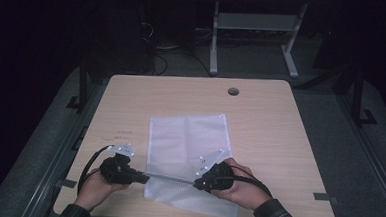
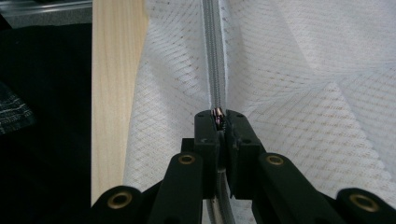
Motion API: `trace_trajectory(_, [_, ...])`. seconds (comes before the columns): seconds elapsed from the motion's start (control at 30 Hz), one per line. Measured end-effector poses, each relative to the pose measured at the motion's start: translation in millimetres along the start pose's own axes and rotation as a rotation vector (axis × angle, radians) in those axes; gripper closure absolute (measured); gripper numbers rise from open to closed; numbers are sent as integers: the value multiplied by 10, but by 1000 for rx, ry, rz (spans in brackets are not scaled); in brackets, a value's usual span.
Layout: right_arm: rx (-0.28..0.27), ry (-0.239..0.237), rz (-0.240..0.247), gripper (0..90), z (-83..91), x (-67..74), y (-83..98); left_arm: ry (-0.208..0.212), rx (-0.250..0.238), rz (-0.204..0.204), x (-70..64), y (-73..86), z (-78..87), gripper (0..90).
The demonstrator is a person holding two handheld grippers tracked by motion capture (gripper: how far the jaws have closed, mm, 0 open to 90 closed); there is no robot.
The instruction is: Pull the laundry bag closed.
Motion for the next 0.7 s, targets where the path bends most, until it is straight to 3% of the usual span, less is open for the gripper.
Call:
trace_trajectory(0.2, [23,24,25,835,-15,-8,24,6,12,0,-16,9,-25,851])
trace_trajectory(0.27, [50,76,74,753,-31,-9,63,0,5,4,0,20,-1,849])
trace_trajectory(0.37, [57,90,64,738,-20,-22,147,3,1,4,4,33,13,848])
trace_trajectory(0.47, [43,97,63,732,4,-26,146,3,3,1,-2,31,10,847])
trace_trajectory(0.7, [24,132,110,725,35,31,25,-5,-3,0,-1,16,11,846])
Point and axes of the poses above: each handheld gripper's, and its own axes: z roughly backward along the jaws, y roughly out of its underside, x roughly to its left, the point moved 8 cm from there along -z, roughly forward along the jaws, and after that the axes turned 1 degree about -y, right-handed, at the moved point
